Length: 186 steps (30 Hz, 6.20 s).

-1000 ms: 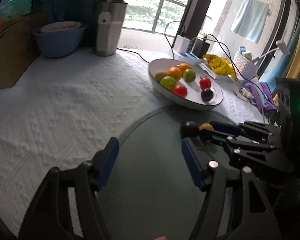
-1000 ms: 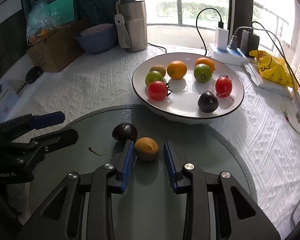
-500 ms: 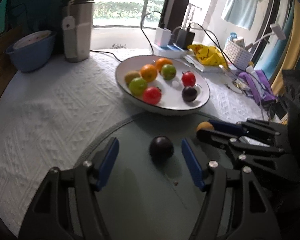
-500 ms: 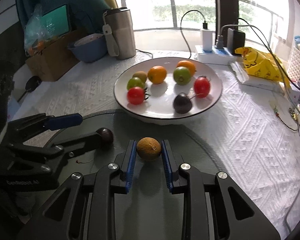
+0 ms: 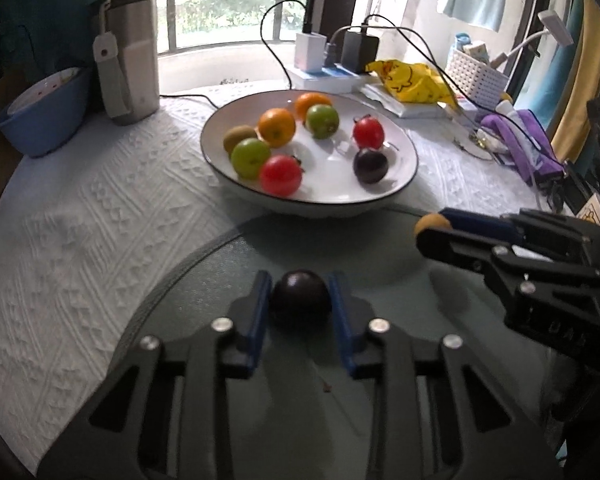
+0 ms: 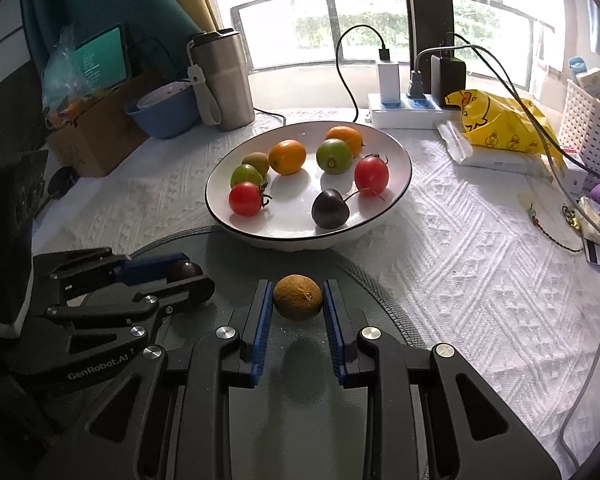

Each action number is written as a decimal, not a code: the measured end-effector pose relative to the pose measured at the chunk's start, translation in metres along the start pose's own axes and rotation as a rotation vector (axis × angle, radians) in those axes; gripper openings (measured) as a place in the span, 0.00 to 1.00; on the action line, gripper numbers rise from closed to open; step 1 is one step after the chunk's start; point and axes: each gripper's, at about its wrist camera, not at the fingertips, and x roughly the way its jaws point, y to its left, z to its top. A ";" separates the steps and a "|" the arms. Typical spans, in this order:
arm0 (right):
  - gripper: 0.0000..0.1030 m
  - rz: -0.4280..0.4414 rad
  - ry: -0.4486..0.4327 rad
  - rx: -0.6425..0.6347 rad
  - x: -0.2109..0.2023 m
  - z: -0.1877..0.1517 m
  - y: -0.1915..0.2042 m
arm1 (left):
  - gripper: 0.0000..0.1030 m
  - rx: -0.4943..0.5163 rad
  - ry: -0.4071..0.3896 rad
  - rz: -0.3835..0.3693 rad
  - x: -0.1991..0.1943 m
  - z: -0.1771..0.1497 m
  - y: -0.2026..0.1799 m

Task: Organize fruits

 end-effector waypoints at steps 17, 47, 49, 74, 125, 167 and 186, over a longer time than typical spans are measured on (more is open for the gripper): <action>0.27 -0.045 -0.052 -0.003 -0.019 0.021 -0.013 | 0.29 0.027 -0.085 -0.046 -0.022 0.031 -0.012; 0.27 -0.035 -0.032 -0.016 0.040 0.083 -0.036 | 0.29 0.003 -0.064 -0.084 0.049 0.098 0.017; 0.27 -0.031 -0.029 -0.016 0.045 0.084 -0.035 | 0.29 -0.003 -0.062 -0.086 0.051 0.098 0.018; 0.27 -0.042 -0.033 -0.030 0.040 0.086 -0.017 | 0.42 -0.071 -0.100 -0.054 0.017 0.090 0.038; 0.37 -0.138 -0.276 -0.080 -0.152 0.006 0.086 | 0.81 -0.038 -0.381 -0.038 -0.194 -0.022 0.007; 0.75 -0.276 -0.482 -0.084 -0.250 -0.010 0.109 | 0.93 -0.021 -0.586 0.116 -0.271 -0.033 -0.009; 0.75 -0.281 -0.481 -0.085 -0.248 -0.010 0.108 | 0.93 -0.018 -0.586 0.103 -0.275 -0.034 -0.012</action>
